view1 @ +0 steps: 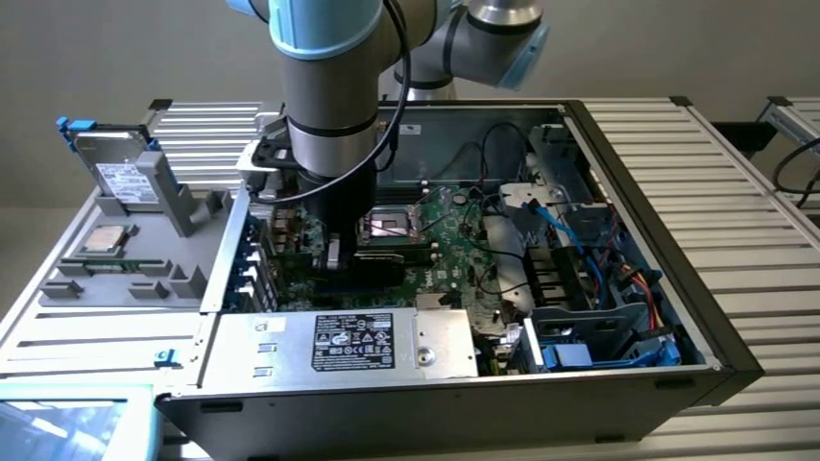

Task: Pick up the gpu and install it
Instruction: 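Insert the gpu into the slot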

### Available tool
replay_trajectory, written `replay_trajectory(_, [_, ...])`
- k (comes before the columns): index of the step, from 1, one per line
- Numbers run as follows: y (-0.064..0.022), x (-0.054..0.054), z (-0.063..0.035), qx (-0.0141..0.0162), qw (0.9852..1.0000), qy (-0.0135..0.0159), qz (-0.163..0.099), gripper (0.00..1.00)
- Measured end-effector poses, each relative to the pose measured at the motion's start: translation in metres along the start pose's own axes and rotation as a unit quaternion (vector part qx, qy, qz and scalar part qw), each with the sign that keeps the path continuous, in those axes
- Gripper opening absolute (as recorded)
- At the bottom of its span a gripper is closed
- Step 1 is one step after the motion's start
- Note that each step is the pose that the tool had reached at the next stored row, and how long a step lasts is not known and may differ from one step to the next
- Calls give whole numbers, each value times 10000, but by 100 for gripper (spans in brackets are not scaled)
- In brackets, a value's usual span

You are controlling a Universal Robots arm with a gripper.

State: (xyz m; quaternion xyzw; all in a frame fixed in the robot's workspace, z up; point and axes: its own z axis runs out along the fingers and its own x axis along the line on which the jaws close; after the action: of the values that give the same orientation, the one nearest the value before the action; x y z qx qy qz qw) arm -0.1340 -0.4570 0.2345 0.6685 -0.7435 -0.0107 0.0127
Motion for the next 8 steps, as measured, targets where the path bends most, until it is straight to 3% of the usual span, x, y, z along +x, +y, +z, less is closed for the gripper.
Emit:
replay_trajectory(4, [1, 1, 1, 0, 10000, 0, -28, 29])
replay_trajectory(8, [-4, 4, 1, 1, 9997, 7, -228, 29])
